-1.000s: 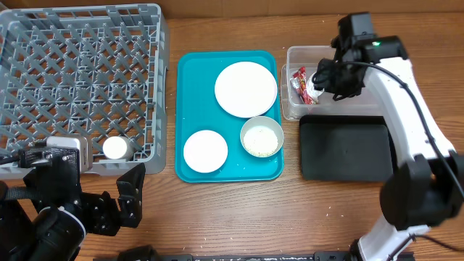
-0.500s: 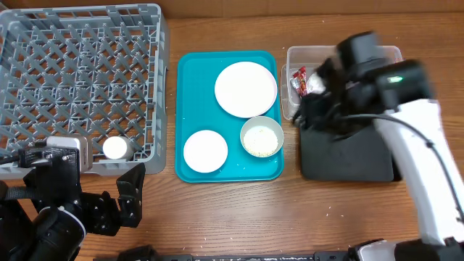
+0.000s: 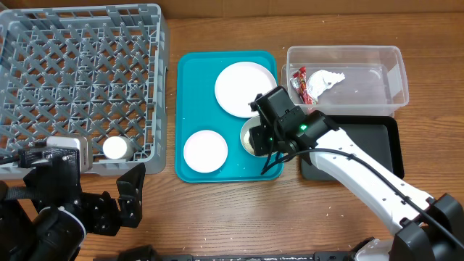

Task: Sort waste into correct bins and load items into the dishwasher
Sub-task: 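Grasp the grey bowl of rice with the right gripper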

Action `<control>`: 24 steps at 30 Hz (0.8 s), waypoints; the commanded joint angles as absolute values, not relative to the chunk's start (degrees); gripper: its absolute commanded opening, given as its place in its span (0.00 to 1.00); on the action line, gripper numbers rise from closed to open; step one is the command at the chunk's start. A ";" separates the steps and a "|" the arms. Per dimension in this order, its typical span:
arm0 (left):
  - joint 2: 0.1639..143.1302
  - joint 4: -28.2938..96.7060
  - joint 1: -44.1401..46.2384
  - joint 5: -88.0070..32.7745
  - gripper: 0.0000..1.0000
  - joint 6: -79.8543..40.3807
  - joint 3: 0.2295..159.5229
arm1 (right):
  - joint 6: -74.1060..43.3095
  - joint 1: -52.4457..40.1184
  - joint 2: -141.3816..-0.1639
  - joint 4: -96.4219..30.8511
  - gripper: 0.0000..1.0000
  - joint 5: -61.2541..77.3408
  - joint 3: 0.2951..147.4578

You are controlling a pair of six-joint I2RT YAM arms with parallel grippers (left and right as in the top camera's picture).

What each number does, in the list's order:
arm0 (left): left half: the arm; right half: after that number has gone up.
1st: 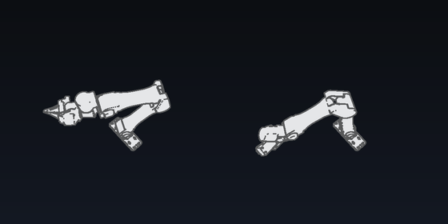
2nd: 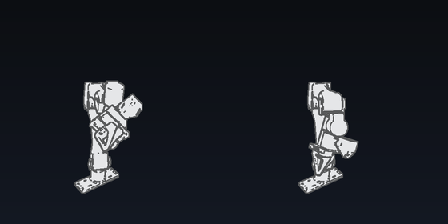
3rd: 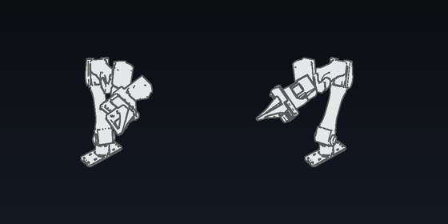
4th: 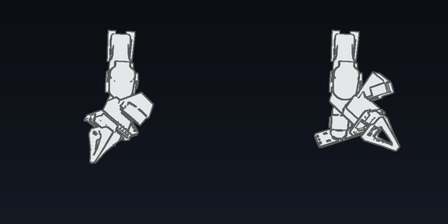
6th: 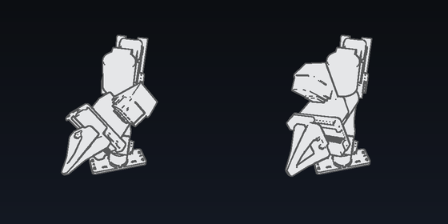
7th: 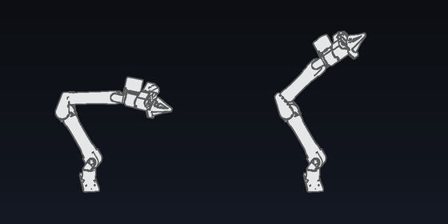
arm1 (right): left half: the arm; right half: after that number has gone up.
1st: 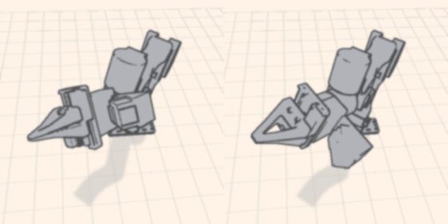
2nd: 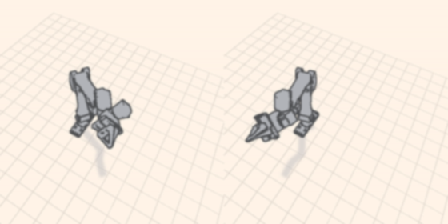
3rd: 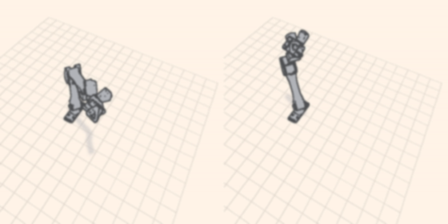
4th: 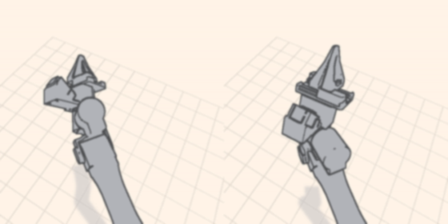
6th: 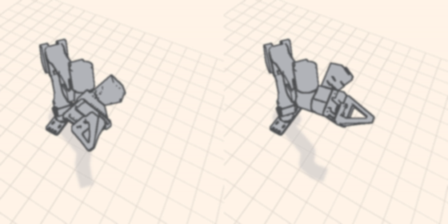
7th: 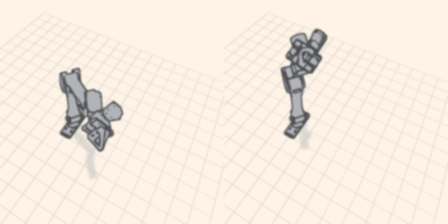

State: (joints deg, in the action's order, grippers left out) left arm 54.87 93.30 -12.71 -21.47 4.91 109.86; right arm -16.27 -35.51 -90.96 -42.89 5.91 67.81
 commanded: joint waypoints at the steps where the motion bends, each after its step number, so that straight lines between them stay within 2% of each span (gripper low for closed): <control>1: 54.85 93.19 -12.40 -21.89 1.00 6.24 109.65 | -16.12 -35.57 -91.74 -38.15 0.36 3.05 66.96; 15: 55.07 93.19 -12.40 -21.89 1.00 6.24 109.65 | -15.03 -35.86 -105.58 -34.46 0.35 8.73 66.96; 19: 55.09 93.19 -12.40 -21.89 1.00 6.24 109.65 | -15.00 -35.99 -105.78 -35.05 0.31 7.57 67.18; 21: 55.11 93.19 -12.40 -21.89 1.00 6.24 109.65 | -14.76 -35.70 -105.58 -38.11 0.36 6.48 69.08; 24: 55.11 93.19 -12.40 -21.89 1.00 6.24 109.65 | -13.65 -35.62 -104.77 -43.31 0.38 6.50 73.73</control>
